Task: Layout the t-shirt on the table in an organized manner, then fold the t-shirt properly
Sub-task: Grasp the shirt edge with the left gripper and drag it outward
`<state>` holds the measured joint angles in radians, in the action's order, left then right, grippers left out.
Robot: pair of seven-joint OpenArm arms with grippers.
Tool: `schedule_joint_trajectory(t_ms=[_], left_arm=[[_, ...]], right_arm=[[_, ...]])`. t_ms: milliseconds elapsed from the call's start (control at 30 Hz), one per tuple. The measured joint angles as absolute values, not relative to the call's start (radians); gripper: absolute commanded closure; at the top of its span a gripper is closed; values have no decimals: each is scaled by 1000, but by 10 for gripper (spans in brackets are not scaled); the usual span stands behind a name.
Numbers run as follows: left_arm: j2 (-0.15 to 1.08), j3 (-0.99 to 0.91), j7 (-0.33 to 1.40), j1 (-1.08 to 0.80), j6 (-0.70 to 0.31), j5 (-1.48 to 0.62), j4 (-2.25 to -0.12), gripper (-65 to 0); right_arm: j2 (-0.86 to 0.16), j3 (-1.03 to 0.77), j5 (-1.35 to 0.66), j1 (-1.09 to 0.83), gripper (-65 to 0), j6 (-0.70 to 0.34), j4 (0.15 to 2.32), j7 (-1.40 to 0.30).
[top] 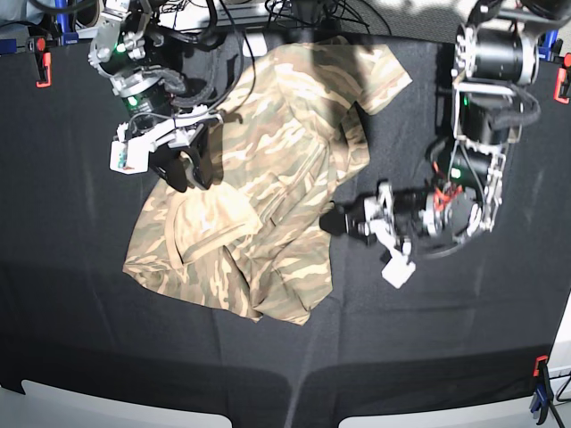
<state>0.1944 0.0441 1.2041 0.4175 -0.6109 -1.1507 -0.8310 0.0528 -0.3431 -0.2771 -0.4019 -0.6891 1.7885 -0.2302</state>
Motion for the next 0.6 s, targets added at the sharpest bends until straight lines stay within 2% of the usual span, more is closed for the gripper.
schedule_joint_trajectory(t_ms=[233, 600], left_arm=[[194, 44, 1197, 421, -611, -1152, -831, -132], [190, 44, 1169, 421, -667, -1152, -831, -128]], right_arm=[[53, -343, -278, -402, -240, -689, 1789, -230], [53, -343, -278, -402, -240, -689, 1789, -230]])
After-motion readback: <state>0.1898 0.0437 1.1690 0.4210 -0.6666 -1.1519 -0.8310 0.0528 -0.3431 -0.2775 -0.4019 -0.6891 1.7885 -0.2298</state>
